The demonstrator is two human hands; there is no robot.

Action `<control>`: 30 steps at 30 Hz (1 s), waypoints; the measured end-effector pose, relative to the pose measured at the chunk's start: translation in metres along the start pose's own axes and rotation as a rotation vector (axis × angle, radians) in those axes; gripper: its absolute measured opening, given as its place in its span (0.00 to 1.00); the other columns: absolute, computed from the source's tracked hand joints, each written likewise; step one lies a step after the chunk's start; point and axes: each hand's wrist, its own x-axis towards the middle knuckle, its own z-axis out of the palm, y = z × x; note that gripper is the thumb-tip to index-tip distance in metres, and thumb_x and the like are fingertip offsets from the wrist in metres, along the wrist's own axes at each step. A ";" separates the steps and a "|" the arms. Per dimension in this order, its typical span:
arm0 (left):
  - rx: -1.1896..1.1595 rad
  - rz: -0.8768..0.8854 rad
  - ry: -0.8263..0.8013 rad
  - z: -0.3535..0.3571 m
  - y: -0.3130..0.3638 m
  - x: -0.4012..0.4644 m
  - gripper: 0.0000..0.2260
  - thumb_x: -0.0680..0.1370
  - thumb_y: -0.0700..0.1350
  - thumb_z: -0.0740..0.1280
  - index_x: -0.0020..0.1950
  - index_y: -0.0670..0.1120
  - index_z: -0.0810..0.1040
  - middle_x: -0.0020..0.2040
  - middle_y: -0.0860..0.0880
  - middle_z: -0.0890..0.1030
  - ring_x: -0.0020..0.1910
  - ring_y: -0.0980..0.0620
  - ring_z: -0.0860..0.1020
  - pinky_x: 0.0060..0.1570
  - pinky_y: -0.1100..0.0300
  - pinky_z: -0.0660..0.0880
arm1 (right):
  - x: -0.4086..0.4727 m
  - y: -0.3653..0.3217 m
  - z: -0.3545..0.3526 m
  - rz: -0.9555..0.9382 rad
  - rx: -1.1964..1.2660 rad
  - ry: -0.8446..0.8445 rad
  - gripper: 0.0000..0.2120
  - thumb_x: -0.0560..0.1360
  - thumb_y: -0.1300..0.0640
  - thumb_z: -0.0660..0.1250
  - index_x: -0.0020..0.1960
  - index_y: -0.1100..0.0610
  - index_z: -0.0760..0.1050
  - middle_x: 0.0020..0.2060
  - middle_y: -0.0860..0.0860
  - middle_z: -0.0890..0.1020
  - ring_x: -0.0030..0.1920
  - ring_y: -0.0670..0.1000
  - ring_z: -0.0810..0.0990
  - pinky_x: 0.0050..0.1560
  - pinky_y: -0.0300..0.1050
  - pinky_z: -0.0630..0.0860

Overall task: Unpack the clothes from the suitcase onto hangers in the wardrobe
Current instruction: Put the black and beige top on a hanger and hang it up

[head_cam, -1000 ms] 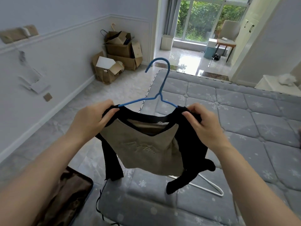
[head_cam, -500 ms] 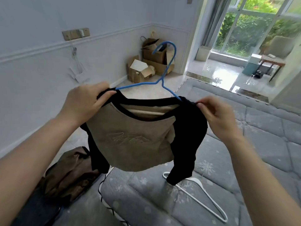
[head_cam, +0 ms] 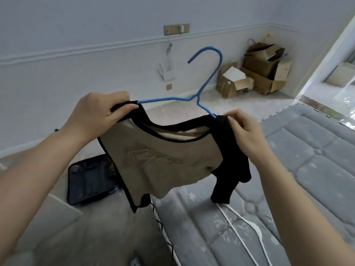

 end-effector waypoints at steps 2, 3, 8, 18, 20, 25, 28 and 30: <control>0.046 -0.082 0.024 -0.020 -0.008 -0.024 0.19 0.79 0.61 0.56 0.40 0.48 0.72 0.28 0.50 0.70 0.28 0.45 0.70 0.31 0.52 0.68 | 0.003 -0.016 0.019 -0.041 0.037 -0.138 0.11 0.83 0.56 0.58 0.51 0.52 0.80 0.45 0.46 0.83 0.50 0.46 0.80 0.55 0.49 0.74; 0.043 -0.108 0.028 -0.026 -0.011 -0.031 0.19 0.79 0.61 0.56 0.40 0.49 0.72 0.28 0.50 0.70 0.28 0.45 0.71 0.31 0.52 0.68 | 0.003 -0.023 0.023 -0.058 0.055 -0.181 0.12 0.83 0.52 0.58 0.50 0.52 0.80 0.43 0.48 0.83 0.48 0.46 0.80 0.53 0.50 0.74; 0.124 -0.314 0.100 -0.076 -0.034 -0.090 0.15 0.78 0.63 0.57 0.39 0.54 0.69 0.28 0.51 0.71 0.29 0.48 0.70 0.32 0.53 0.67 | 0.000 -0.074 0.071 -0.275 0.129 -0.321 0.10 0.82 0.53 0.63 0.48 0.54 0.81 0.38 0.53 0.81 0.39 0.49 0.78 0.39 0.40 0.70; 0.322 -0.603 0.301 -0.175 -0.073 -0.222 0.12 0.79 0.60 0.60 0.48 0.54 0.77 0.39 0.57 0.76 0.42 0.53 0.74 0.40 0.54 0.71 | -0.021 -0.193 0.203 -0.333 0.299 -0.466 0.11 0.79 0.46 0.63 0.41 0.49 0.76 0.29 0.42 0.75 0.31 0.40 0.71 0.31 0.31 0.66; 0.286 -0.571 0.335 -0.195 -0.078 -0.244 0.13 0.80 0.55 0.60 0.55 0.50 0.79 0.45 0.56 0.77 0.48 0.49 0.77 0.50 0.50 0.73 | -0.032 -0.222 0.225 -0.331 0.327 -0.510 0.12 0.79 0.46 0.63 0.40 0.50 0.76 0.28 0.42 0.74 0.30 0.41 0.70 0.30 0.33 0.65; 0.307 -0.591 0.459 -0.238 -0.089 -0.294 0.13 0.82 0.46 0.62 0.66 0.48 0.77 0.61 0.52 0.77 0.63 0.53 0.75 0.67 0.51 0.69 | -0.065 -0.290 0.271 -0.291 0.391 -0.664 0.17 0.78 0.43 0.65 0.38 0.54 0.77 0.24 0.43 0.70 0.26 0.44 0.66 0.25 0.35 0.61; 0.288 -0.671 0.550 -0.256 -0.092 -0.320 0.13 0.81 0.42 0.64 0.66 0.48 0.77 0.63 0.52 0.76 0.65 0.56 0.73 0.68 0.65 0.65 | -0.083 -0.324 0.294 -0.248 0.462 -0.781 0.19 0.79 0.44 0.65 0.40 0.58 0.77 0.25 0.47 0.68 0.25 0.46 0.64 0.23 0.35 0.59; 0.300 -0.738 0.603 -0.265 -0.095 -0.338 0.15 0.80 0.40 0.65 0.67 0.47 0.76 0.67 0.52 0.75 0.68 0.56 0.71 0.70 0.66 0.63 | -0.094 -0.345 0.309 -0.238 0.497 -0.851 0.19 0.79 0.44 0.64 0.41 0.59 0.77 0.26 0.48 0.68 0.26 0.46 0.64 0.23 0.35 0.59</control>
